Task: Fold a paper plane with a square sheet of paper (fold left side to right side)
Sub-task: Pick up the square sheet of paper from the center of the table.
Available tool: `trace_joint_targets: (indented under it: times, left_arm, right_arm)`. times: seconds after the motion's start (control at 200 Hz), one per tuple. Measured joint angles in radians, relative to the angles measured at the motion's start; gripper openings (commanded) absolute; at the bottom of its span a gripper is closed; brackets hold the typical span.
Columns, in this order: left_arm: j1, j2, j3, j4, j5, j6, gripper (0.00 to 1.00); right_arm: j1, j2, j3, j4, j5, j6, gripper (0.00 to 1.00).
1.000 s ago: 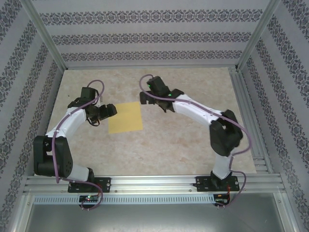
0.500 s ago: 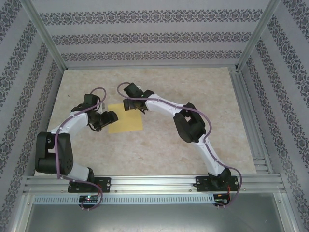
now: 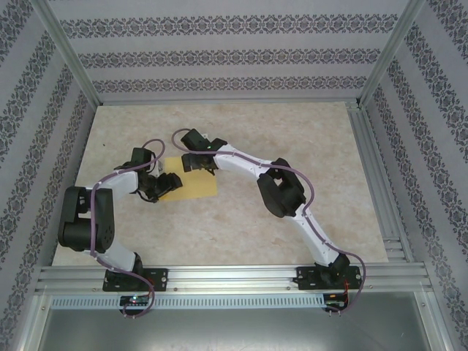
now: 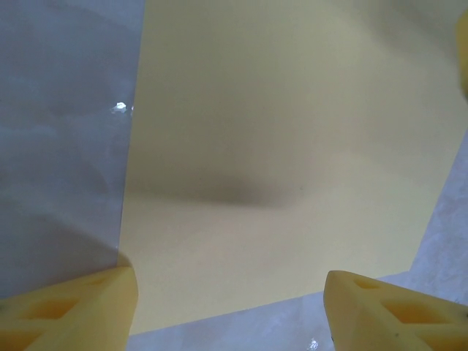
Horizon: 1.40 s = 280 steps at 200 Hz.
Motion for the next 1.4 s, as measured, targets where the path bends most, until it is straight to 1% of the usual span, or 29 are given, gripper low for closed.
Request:
trace_joint_targets:
  times: [0.115,0.305,0.555,0.644,0.844,0.999,1.114,1.164,1.299,1.399]
  left_arm:
    - [0.000,0.007,0.000,0.013,0.012,-0.003,0.67]
    - [0.000,0.010,0.000,0.018,0.019,-0.003,0.67]
    - [0.000,0.014,0.000,0.021,0.022,-0.003,0.65]
    - [0.000,0.015,0.000,0.023,0.022,-0.004,0.61]
    - [0.000,0.024,0.000,0.028,0.022,-0.008,0.47]
    - [0.000,0.028,0.000,0.028,0.022,-0.008,0.45]
    - [0.000,0.028,0.002,0.028,0.022,-0.008,0.38]
    - [0.000,0.027,0.004,0.027,0.022,-0.007,0.33]
    - [0.000,0.025,0.014,0.025,0.023,-0.007,0.22]
    - [0.000,0.022,0.021,0.026,0.033,-0.008,0.20]
  right_arm:
    - [0.005,0.027,0.010,-0.015,0.011,0.000,0.98]
    - [0.018,0.028,0.022,-0.031,0.006,0.003,0.97]
    - [0.026,0.024,0.010,0.004,-0.043,0.031,0.95]
    - [0.026,0.021,0.003,0.023,-0.057,0.043,0.95]
    - [0.026,-0.004,-0.045,0.064,-0.071,0.051,0.92]
    - [0.026,-0.024,-0.080,0.084,-0.091,0.053,0.91]
    - [0.025,-0.045,-0.112,0.091,-0.098,0.053,0.91]
    - [0.023,-0.059,-0.130,0.091,-0.102,0.053,0.92]
    - [0.012,-0.142,-0.225,0.102,-0.109,0.051,0.93]
    - [-0.006,-0.248,-0.319,0.129,-0.109,0.048,0.94]
